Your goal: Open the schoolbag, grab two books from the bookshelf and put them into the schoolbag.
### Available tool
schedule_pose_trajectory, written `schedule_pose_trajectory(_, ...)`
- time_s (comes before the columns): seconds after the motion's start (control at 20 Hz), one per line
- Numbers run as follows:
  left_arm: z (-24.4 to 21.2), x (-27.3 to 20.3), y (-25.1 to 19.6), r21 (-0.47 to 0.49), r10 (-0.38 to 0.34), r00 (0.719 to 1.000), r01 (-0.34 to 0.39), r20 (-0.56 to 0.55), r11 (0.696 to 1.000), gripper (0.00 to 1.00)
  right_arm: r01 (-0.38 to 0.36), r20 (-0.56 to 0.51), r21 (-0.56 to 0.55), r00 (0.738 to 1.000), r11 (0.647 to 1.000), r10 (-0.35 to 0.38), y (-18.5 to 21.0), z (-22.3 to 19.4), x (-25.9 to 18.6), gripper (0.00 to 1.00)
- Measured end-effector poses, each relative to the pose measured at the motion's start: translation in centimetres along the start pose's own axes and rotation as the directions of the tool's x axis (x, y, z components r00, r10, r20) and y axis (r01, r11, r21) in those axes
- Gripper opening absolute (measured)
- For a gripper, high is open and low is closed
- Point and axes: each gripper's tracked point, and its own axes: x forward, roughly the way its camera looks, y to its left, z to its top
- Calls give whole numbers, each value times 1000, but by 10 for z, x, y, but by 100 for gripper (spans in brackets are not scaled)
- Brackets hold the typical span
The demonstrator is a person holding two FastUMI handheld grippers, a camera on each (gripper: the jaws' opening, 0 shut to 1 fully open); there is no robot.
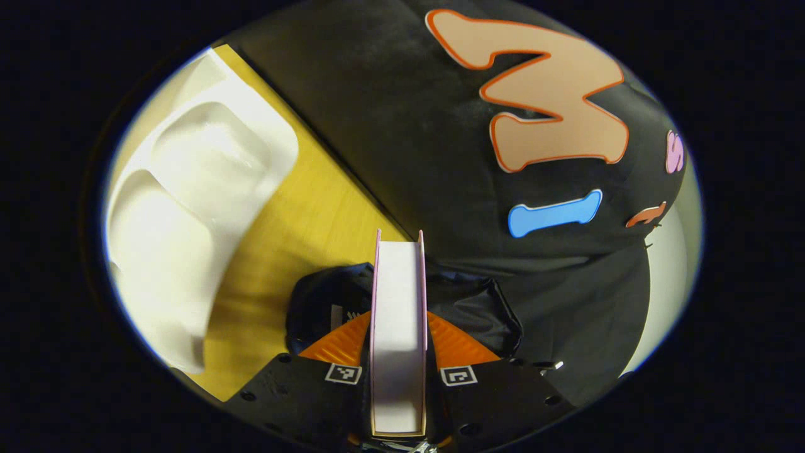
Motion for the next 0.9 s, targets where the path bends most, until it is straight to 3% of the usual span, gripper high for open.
schedule_pose_trajectory(0.35, -45, 62, 11, -103, -1, 1000, 0, -13, 995, 29, -21, 18, 12, 1000, 1000, 21, 2, 7, 0, 3)
schedule_pose_trajectory(0.65, -64, 101, 9, -181, -17, 999, 23, 38, 983, 31, -41, 26, 9, 999, 999, 41, 7, 11, 2, 3)
schedule_pose_trajectory(0.9, -84, 124, 8, -189, -26, 999, 30, 27, 982, 31, -51, 29, 9, 998, 999, 50, 2, 8, -4, 3)
